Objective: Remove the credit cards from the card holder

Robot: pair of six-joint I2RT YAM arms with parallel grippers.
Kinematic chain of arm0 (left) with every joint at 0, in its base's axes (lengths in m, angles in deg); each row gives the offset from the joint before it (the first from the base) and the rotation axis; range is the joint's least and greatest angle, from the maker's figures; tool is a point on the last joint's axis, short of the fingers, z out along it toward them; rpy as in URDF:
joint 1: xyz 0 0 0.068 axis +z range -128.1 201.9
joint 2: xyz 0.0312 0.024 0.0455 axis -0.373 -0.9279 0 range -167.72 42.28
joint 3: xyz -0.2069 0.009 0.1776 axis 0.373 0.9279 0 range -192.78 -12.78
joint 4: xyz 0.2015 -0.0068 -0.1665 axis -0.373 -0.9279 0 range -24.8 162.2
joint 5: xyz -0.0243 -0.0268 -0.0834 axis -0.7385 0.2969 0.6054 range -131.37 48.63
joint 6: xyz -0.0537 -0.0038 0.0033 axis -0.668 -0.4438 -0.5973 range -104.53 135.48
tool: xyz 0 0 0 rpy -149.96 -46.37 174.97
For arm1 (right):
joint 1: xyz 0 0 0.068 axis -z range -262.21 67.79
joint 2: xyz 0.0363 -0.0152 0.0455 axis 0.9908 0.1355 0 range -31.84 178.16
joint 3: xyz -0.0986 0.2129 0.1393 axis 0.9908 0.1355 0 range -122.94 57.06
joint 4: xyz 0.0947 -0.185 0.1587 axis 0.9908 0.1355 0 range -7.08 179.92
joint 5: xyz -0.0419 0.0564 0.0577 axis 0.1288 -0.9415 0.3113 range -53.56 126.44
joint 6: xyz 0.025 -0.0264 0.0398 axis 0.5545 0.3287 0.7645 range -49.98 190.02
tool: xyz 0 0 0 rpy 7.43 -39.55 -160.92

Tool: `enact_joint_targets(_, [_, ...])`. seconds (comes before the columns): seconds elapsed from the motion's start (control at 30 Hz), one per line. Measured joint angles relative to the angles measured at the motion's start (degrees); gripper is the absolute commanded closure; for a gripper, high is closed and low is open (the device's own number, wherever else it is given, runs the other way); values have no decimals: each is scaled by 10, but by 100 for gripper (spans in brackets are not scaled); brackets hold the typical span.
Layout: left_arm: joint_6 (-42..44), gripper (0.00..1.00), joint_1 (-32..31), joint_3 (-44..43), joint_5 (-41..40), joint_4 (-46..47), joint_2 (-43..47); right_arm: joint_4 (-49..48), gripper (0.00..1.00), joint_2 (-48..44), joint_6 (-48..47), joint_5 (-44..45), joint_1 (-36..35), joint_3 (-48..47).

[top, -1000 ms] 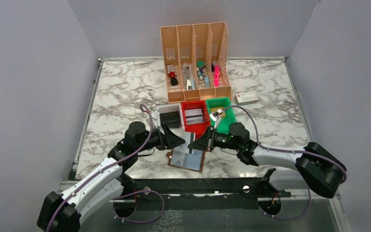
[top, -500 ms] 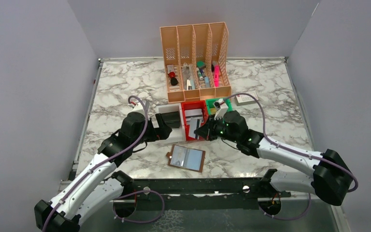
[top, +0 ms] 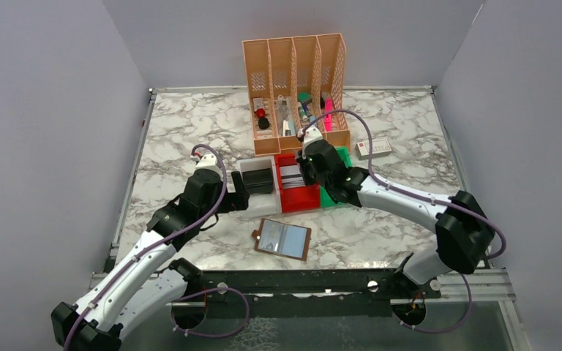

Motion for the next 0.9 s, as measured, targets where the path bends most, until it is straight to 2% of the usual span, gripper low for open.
enact_joint_targets(0.23, [3,1,0,0,-9,-7,-10,-1,95,88,-121,53,0,-52])
enact_joint_targets(0.53, [4,1,0,0,-14,-7,-12,-8,89,160,-227,56,0,-65])
enact_joint_targets(0.9, [4,1,0,0,-16,-8,-25,-2,74,180,-280,13,0,-84])
